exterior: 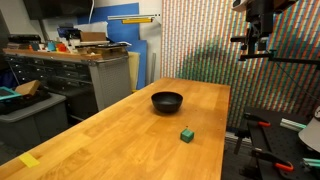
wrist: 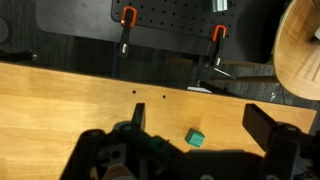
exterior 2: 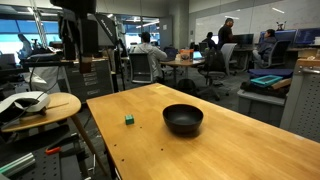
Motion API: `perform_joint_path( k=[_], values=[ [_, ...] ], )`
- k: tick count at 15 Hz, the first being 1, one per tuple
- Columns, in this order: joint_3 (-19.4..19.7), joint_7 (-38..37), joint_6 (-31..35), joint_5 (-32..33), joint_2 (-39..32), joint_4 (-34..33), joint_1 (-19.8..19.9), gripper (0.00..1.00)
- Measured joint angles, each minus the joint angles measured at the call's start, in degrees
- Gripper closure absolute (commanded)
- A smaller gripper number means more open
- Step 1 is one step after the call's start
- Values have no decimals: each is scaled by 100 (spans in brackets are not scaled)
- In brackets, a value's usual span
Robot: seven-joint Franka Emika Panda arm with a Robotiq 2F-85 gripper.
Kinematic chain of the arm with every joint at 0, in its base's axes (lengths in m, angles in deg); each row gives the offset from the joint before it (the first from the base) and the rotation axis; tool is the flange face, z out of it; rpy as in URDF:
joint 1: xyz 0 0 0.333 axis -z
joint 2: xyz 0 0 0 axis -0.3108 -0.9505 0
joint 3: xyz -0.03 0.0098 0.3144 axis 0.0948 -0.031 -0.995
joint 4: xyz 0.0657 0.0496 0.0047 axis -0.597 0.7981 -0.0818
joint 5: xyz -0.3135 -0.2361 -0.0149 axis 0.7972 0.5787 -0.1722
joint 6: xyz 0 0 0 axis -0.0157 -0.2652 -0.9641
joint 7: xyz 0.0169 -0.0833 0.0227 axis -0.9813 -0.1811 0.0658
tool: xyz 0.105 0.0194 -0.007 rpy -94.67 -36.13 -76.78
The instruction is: Put the green block in the black bowl
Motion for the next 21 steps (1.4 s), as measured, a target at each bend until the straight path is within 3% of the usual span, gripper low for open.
perform_joint_path(
  k=[7,15,21],
  values=[
    [-161,-43,249,-41,-23,134,-2,0],
    [-868,-1018,1614,-538,-755,228,-168,0],
    [-1558,-2101,3005,-1168,-1956,277,-524,0]
  ],
)
